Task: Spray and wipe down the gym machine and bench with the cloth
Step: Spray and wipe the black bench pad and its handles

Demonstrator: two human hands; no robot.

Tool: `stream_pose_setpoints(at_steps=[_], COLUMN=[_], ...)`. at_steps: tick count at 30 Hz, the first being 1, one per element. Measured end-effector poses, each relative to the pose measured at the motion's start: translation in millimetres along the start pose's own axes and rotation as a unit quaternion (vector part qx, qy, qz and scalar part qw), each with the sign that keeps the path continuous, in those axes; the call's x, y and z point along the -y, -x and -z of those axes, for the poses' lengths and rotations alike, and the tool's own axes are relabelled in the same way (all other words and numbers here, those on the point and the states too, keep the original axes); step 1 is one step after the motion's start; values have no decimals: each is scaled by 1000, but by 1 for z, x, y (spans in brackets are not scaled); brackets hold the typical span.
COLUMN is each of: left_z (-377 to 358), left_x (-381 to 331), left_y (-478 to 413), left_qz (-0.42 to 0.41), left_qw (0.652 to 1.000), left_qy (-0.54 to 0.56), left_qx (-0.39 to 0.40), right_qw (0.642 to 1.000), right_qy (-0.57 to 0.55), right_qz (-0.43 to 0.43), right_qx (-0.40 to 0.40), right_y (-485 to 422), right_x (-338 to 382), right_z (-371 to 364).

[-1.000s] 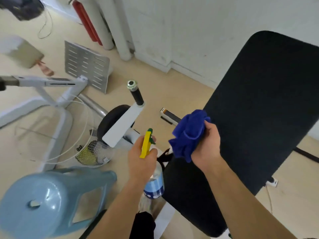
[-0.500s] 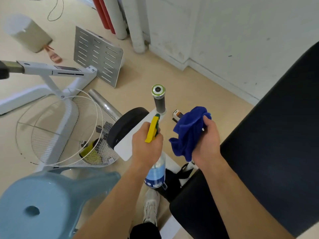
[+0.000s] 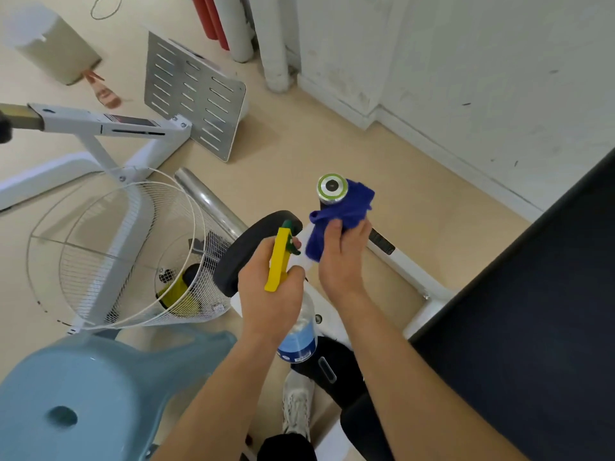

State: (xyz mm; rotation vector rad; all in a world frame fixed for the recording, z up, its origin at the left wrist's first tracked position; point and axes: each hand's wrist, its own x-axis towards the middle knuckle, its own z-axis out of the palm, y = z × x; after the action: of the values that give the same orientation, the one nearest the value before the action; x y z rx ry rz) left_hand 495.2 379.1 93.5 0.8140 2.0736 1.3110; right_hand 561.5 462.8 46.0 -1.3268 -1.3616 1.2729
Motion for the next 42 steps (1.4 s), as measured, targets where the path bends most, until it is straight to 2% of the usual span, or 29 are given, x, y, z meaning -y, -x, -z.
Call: stream_pose_setpoints(at_steps=[2,4,6,9,13,15,16,18,20,23,25,28,30,32,34,37,38,40,42], left_z=[2,4,5,3,-5,-6,-5,-3,-1,3,3,5,8,11,16,25,29,36,41], left_x=[-2,-3,-6,-8,-9,-11,-13,-15,-15,-15,-15,-13,-14,-17,-22,-29,-31,-33,-35], left_y=[-10,-22,-30,-42,-48,-46,-44,-40,-35,-30,-28,-28,-32,-37,-41,-52,-58,-68,-75], left_qz=[3,22,33,42,52,47,41,36,38,22,16,18,24,32,34,22,19,5,-18], left_qw=[1000,1000,999,998,997,998,998,999,999,999,999,999,999,998,995,987,985,984,985], left_qy=[6,11,27,38,39,36,35,33,32,33,27,25,25,27,32,49,49,38,7], left_qx=[5,13,22,39,39,28,21,9,0,-9,-7,-13,0,43,92,150,163,173,169], right_qw=[994,985,970,944,873,864,879,930,965,984,993,993,991,986,987,999,996,961,918], right_qy=[94,140,216,324,481,491,463,354,261,147,78,93,135,153,139,2,-80,-230,-285], right_qz=[23,36,59,66,-17,-52,-68,-79,-16,81,74,61,14,-60,-75,-21,-36,-123,-202], right_qx=[-48,-90,-90,-23,77,97,95,61,-14,-59,-51,-37,-9,32,28,-35,-18,95,187], right_y=[-2,-6,-7,-9,-11,-15,-17,-10,8,16,8,2,2,0,-3,-23,-32,-49,-64], right_x=[-25,-31,-38,-44,-40,-32,-27,-17,-5,14,20,7,-11,-20,-19,4,14,31,38], right_z=[-10,-9,-4,2,11,14,17,23,31,29,16,3,13,30,47,60,59,47,38])
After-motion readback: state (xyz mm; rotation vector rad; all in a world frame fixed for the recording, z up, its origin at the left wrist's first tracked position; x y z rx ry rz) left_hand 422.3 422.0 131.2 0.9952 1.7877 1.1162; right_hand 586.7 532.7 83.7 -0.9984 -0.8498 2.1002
